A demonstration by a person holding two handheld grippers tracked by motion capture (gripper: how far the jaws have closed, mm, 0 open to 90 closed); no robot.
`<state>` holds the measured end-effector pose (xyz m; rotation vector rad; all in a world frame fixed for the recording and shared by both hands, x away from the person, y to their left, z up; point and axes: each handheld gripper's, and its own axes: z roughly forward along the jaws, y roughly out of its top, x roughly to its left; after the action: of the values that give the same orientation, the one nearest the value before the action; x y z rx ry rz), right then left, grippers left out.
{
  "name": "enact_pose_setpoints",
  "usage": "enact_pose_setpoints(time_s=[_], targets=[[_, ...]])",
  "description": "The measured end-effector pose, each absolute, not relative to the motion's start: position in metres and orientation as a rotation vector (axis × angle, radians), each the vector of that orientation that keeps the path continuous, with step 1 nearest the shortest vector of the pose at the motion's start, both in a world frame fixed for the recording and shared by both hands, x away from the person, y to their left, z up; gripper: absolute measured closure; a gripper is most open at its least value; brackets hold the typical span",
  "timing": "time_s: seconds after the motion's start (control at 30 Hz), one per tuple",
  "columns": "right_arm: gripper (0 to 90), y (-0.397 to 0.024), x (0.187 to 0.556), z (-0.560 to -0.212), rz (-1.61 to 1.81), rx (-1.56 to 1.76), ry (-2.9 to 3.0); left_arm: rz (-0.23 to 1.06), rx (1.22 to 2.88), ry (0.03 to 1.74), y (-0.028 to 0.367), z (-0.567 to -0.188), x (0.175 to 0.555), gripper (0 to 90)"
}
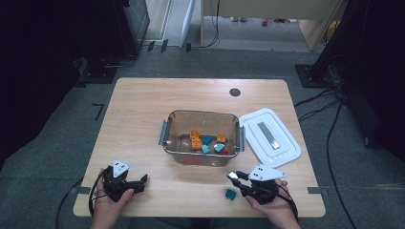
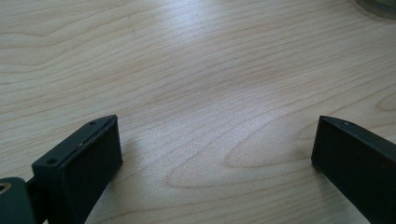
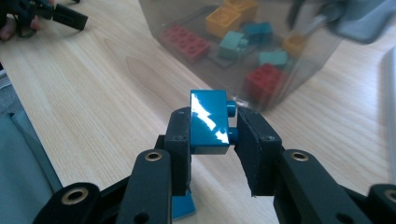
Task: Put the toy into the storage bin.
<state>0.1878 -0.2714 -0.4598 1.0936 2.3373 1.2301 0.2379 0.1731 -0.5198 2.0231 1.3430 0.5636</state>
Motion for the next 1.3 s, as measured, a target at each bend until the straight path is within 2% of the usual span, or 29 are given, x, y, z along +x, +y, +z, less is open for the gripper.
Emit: enact_pose_setpoints(time_s=[0.57,0.9,1.3], targets=[[68.1,-0.293,0.193,-0.405,1.256,1.038,2.263,0.564,2.022,1.344,0.173,-0.52,0.238,1.5],[68.1,-0.283,0.21,-0.374,1.266,0.979,2.252,0.563,2.022,1.344,0.173,-0.52,0.238,1.4],[68.1,-0.261,0.243,-0.361,1.268,0.958,2.272,0.563,2.023,1.344,0.173,-0.52,0.238,1.4]])
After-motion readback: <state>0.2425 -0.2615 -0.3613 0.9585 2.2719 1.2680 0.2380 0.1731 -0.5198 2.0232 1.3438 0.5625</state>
